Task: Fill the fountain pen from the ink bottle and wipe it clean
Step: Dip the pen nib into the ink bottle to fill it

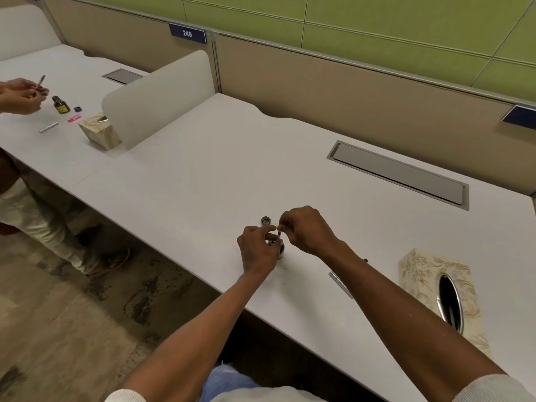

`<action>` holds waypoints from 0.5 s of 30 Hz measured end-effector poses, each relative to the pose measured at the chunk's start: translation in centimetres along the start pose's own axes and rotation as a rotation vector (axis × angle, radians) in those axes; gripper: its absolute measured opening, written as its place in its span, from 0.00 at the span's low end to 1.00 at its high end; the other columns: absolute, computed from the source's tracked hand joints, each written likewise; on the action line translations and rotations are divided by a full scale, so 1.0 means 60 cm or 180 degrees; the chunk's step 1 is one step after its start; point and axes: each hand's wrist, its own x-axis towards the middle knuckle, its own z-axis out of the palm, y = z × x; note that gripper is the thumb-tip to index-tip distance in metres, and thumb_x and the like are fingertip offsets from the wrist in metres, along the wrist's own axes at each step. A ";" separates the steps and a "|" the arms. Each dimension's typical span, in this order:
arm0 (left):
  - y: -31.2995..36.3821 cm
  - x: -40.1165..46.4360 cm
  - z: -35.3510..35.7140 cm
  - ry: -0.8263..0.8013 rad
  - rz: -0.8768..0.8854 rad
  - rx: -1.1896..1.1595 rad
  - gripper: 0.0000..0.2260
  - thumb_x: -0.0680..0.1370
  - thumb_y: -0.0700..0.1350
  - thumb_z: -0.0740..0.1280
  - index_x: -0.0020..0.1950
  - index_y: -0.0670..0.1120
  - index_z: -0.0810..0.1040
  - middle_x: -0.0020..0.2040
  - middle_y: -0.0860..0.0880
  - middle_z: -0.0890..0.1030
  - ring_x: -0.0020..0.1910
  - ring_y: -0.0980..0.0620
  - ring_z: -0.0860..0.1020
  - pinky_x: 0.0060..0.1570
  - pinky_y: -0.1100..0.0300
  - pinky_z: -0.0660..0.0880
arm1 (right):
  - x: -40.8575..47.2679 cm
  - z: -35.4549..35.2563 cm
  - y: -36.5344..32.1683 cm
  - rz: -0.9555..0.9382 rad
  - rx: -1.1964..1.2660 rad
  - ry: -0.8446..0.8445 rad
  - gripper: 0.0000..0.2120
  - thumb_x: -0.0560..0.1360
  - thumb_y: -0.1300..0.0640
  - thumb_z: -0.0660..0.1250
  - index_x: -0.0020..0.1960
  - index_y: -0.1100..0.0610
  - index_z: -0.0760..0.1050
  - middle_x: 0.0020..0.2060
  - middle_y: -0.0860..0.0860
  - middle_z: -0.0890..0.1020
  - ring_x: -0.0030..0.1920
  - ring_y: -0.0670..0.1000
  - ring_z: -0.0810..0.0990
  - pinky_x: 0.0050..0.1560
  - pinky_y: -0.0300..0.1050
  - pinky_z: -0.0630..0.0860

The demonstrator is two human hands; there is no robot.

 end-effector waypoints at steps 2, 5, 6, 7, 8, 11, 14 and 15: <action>-0.001 0.000 0.000 -0.0008 -0.0010 0.0003 0.14 0.70 0.45 0.75 0.55 0.51 0.85 0.42 0.53 0.87 0.57 0.54 0.75 0.51 0.64 0.61 | 0.001 0.000 0.000 0.0013 0.0000 -0.0021 0.08 0.77 0.54 0.67 0.47 0.56 0.84 0.40 0.53 0.86 0.43 0.56 0.82 0.43 0.50 0.79; -0.001 0.000 0.000 -0.0036 -0.0028 -0.0039 0.15 0.71 0.44 0.75 0.57 0.51 0.84 0.43 0.54 0.87 0.59 0.53 0.74 0.54 0.61 0.63 | 0.001 -0.002 0.000 0.0022 0.0017 -0.0002 0.09 0.78 0.53 0.68 0.46 0.56 0.84 0.39 0.52 0.86 0.42 0.55 0.82 0.43 0.49 0.79; -0.001 -0.001 -0.001 -0.0056 -0.0038 -0.0073 0.16 0.71 0.44 0.75 0.58 0.50 0.84 0.43 0.55 0.87 0.59 0.52 0.74 0.56 0.59 0.66 | 0.001 -0.003 0.001 0.0034 0.0035 0.0011 0.09 0.78 0.53 0.68 0.46 0.56 0.83 0.39 0.52 0.86 0.41 0.55 0.82 0.43 0.50 0.79; -0.001 -0.002 -0.002 -0.0066 -0.0041 -0.0102 0.17 0.71 0.44 0.75 0.59 0.50 0.83 0.44 0.55 0.86 0.60 0.52 0.74 0.58 0.56 0.67 | 0.001 -0.003 0.001 0.0042 0.0055 0.0029 0.09 0.78 0.53 0.68 0.46 0.57 0.83 0.39 0.52 0.86 0.41 0.55 0.82 0.44 0.50 0.79; -0.001 -0.004 -0.003 -0.0062 -0.0032 -0.0117 0.17 0.71 0.44 0.75 0.59 0.50 0.83 0.45 0.55 0.86 0.60 0.52 0.74 0.59 0.53 0.68 | 0.001 -0.004 0.001 0.0041 0.0068 0.0049 0.09 0.78 0.53 0.68 0.46 0.57 0.83 0.39 0.52 0.85 0.41 0.55 0.82 0.44 0.50 0.79; -0.002 -0.007 -0.005 -0.0024 0.0002 -0.0115 0.16 0.72 0.43 0.74 0.59 0.51 0.83 0.46 0.55 0.86 0.60 0.52 0.75 0.62 0.51 0.67 | -0.001 -0.004 0.002 0.0023 0.0094 0.0094 0.08 0.78 0.53 0.69 0.47 0.57 0.83 0.39 0.52 0.85 0.41 0.55 0.82 0.44 0.50 0.79; -0.002 -0.005 -0.006 -0.0038 -0.0003 -0.0148 0.15 0.73 0.43 0.73 0.59 0.51 0.83 0.45 0.56 0.86 0.60 0.52 0.75 0.62 0.52 0.67 | -0.002 -0.003 0.002 0.0004 0.0131 0.0106 0.08 0.77 0.53 0.69 0.46 0.57 0.83 0.39 0.53 0.85 0.41 0.55 0.82 0.43 0.51 0.79; -0.002 -0.004 -0.006 -0.0040 0.0002 -0.0146 0.15 0.73 0.43 0.73 0.59 0.52 0.83 0.45 0.56 0.86 0.60 0.52 0.75 0.62 0.52 0.67 | -0.002 -0.002 0.001 -0.0002 0.0137 0.0111 0.08 0.77 0.53 0.69 0.46 0.57 0.83 0.39 0.53 0.85 0.41 0.55 0.82 0.43 0.51 0.79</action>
